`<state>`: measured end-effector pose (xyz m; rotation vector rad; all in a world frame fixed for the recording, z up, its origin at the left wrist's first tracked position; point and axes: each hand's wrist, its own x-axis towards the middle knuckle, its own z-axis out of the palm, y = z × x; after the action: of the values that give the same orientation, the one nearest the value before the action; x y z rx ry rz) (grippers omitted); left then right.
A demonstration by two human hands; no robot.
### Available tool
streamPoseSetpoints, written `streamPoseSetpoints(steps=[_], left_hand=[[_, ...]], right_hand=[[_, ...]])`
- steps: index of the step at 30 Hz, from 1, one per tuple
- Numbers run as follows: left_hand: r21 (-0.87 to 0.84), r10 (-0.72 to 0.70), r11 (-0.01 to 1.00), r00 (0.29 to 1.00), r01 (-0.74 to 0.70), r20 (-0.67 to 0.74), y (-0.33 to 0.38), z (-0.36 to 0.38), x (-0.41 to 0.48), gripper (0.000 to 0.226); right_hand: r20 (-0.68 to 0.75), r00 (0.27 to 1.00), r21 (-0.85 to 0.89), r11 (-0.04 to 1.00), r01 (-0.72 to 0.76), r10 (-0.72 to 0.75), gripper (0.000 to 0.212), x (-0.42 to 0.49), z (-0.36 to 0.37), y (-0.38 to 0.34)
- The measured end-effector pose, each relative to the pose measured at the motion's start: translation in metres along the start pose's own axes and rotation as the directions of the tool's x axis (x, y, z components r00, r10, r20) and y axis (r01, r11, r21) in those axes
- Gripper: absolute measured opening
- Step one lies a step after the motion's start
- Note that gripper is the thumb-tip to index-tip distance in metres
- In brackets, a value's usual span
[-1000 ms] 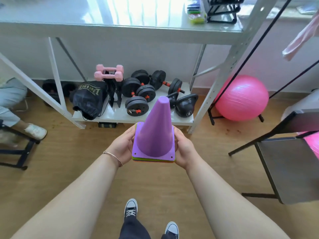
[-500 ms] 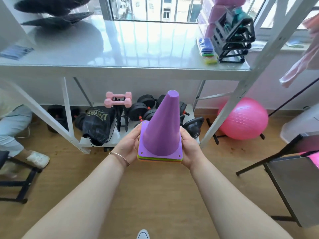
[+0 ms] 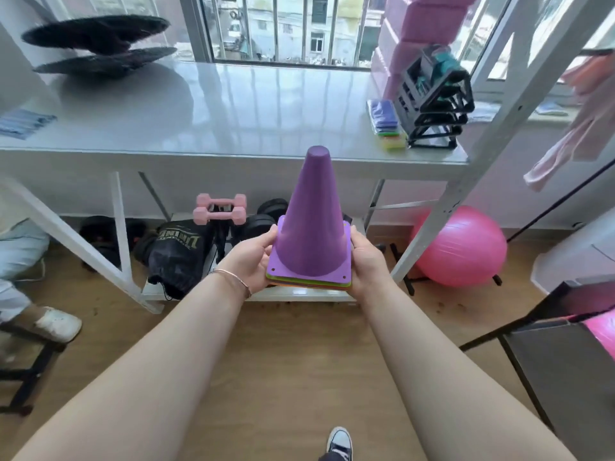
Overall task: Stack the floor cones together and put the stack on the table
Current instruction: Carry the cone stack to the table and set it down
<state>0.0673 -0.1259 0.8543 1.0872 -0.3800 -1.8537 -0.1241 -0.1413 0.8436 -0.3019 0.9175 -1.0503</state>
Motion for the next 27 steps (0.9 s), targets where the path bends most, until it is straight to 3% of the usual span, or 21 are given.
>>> streamPoseSetpoints(steps=[3, 8, 11, 13, 16, 21, 24, 27], left_hand=[[-0.024, 0.032, 0.999, 0.998, -0.034, -0.051, 0.005, 0.022, 0.004, 0.028], [-0.104, 0.08, 0.99, 0.987, -0.095, -0.139, 0.024, 0.053, 0.013, 0.032], [-0.109, 0.115, 0.984, 0.972, -0.139, -0.206, 0.033, 0.062, 0.018, 0.032], [-0.082, 0.145, 0.982, 0.955, -0.172, -0.26, 0.039, 0.066, 0.021, 0.026], [-0.054, 0.169, 0.98, 0.951, -0.189, -0.259, 0.048, 0.073, 0.025, 0.048], [0.056, 0.26, 0.965, 0.915, -0.256, -0.309, 0.07, 0.078, 0.043, 0.023], [0.128, 0.324, 0.945, 0.902, -0.3, -0.284, 0.086, 0.081, 0.055, 0.019], [0.208, 0.347, 0.932, 0.901, -0.299, -0.262, 0.107, 0.079, 0.07, 0.023]], right_hand=[[-0.043, 0.999, -0.01, 0.999, -0.032, 0.031, 0.053, 0.003, 0.004, -0.026], [0.058, 0.998, -0.065, 0.998, -0.015, 0.019, 0.024, 0.009, 0.018, -0.073], [0.055, 0.998, -0.112, 0.993, -0.028, 0.035, 0.019, 0.024, 0.024, -0.084], [0.037, 0.999, -0.139, 0.99, -0.025, 0.031, 0.018, 0.034, 0.029, -0.088], [-0.013, 0.999, -0.153, 0.988, -0.033, 0.031, 0.023, 0.049, 0.036, -0.093], [-0.039, 0.999, -0.168, 0.986, -0.015, 0.009, 0.015, 0.069, 0.054, -0.099], [-0.09, 0.995, -0.222, 0.975, 0.025, -0.047, 0.014, 0.079, 0.071, -0.106], [-0.195, 0.967, -0.318, 0.943, 0.098, -0.166, 0.026, 0.095, 0.084, -0.108]])
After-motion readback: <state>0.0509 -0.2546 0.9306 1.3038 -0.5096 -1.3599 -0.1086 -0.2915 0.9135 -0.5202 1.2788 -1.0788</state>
